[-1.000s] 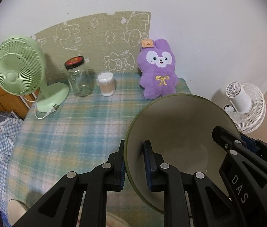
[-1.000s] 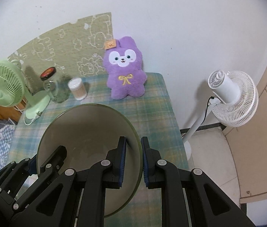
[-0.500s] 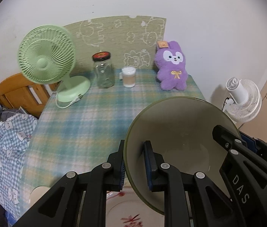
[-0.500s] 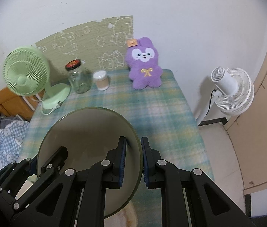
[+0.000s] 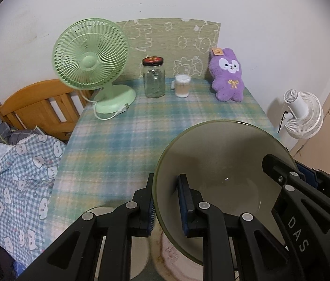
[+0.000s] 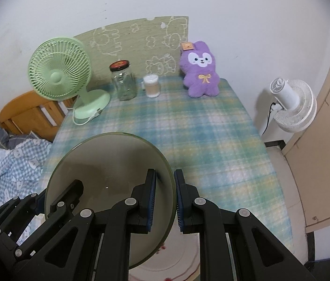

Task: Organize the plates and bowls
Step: 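Lift and carry the grey bowl with both grippers toward the plate stack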

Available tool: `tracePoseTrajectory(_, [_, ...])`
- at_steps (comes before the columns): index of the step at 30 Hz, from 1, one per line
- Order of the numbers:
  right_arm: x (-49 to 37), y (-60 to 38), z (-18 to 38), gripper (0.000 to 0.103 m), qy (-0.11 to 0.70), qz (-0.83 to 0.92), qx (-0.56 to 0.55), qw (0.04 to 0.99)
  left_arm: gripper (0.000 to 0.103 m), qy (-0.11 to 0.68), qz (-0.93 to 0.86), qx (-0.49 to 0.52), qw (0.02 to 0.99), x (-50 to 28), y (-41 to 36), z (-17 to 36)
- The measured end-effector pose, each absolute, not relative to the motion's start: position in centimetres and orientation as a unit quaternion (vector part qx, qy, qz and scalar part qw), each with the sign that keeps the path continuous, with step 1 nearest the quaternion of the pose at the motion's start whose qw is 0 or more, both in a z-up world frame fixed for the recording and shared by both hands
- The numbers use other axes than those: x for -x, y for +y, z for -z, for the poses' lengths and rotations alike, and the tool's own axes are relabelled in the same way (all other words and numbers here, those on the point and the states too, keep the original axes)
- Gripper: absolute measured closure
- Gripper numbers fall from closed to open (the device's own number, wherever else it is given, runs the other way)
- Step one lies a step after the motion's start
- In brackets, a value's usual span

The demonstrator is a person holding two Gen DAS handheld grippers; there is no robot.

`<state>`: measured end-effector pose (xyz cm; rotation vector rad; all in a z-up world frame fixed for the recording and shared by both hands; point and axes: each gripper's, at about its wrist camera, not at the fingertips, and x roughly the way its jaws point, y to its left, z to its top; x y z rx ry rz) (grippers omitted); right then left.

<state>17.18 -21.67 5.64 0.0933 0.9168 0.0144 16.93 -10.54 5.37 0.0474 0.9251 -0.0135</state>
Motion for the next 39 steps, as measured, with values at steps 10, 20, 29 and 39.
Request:
tracePoseTrajectory(10, [-15.1, -16.8, -4.4, 0.084, 0.449, -0.012, -0.046, 0.892, 0.088, 0.455, 0.006, -0.019, 0.890, -15.1, -5.8, -4.5])
tracePoseTrajectory(20, [-14.6, -12.3, -2.1, 0.084, 0.474, -0.020, -0.036, 0.880, 0.088, 0.478, -0.005, -0.018, 0.878, -14.4, -1.8, -2.3])
tracePoseTrajectory(29, [-14.6, -9.9, -0.2, 0.084, 0.495, -0.023, -0.021, 0.868, 0.087, 0.494, -0.012, -0.017, 0.869, -14.4, 0.4, -0.7])
tracePoseTrajectory(39, [-14.9, -8.4, 1.6, 0.084, 0.517, -0.023, -0.012, 0.856, 0.086, 0.516, -0.018, -0.013, 0.856, -14.4, 1.9, 1.1])
